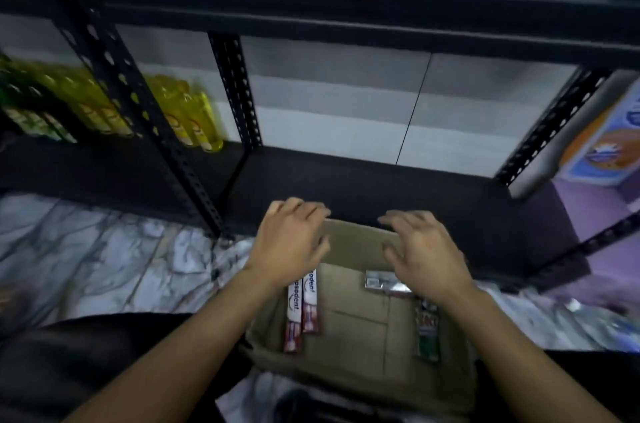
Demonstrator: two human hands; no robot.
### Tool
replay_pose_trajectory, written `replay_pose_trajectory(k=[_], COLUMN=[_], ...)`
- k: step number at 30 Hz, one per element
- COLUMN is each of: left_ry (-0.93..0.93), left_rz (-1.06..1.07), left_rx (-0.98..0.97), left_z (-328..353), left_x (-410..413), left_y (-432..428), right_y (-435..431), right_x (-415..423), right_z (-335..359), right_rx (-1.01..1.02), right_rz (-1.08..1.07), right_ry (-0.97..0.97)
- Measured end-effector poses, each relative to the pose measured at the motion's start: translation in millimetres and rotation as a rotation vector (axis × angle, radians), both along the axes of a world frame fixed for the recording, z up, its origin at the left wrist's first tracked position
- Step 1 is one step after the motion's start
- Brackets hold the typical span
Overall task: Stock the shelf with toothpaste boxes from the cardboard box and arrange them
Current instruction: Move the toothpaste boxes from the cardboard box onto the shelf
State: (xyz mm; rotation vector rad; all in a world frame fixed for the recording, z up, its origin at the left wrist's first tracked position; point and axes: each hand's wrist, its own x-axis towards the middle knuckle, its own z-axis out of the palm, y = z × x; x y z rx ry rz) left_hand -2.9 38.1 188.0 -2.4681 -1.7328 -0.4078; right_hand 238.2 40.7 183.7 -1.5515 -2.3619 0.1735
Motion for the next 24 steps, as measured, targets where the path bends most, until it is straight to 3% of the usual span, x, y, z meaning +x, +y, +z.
replay_pose_trajectory(k=[6,17,20,24], left_ry=[0.054,-0.017,0.021,0.051], left_rz=[0.061,0.319,0.345,0.359], left_rx=[-0.443,-0.904,-0.944,-0.956], left_z=[-108.6,-244.7,-268.6,-285.5], left_x=[6.3,19.3,20.7,44.4], left_y=[-14.2,-26.3,-28.0,-33.8], right_y=[-7.2,-27.5,-19.4,11.3], right_x=[22.1,51.6,56.2,56.7], right_z=[-88.8,-214.9,-233.6,-243.1], right_rx=[-0.323,-0.962,-0.900,-0.568], right_rz=[-0.067,-0.158,-0.133,-0.079], right_ry=[-0.143,-0.185,-0.173,-0.118])
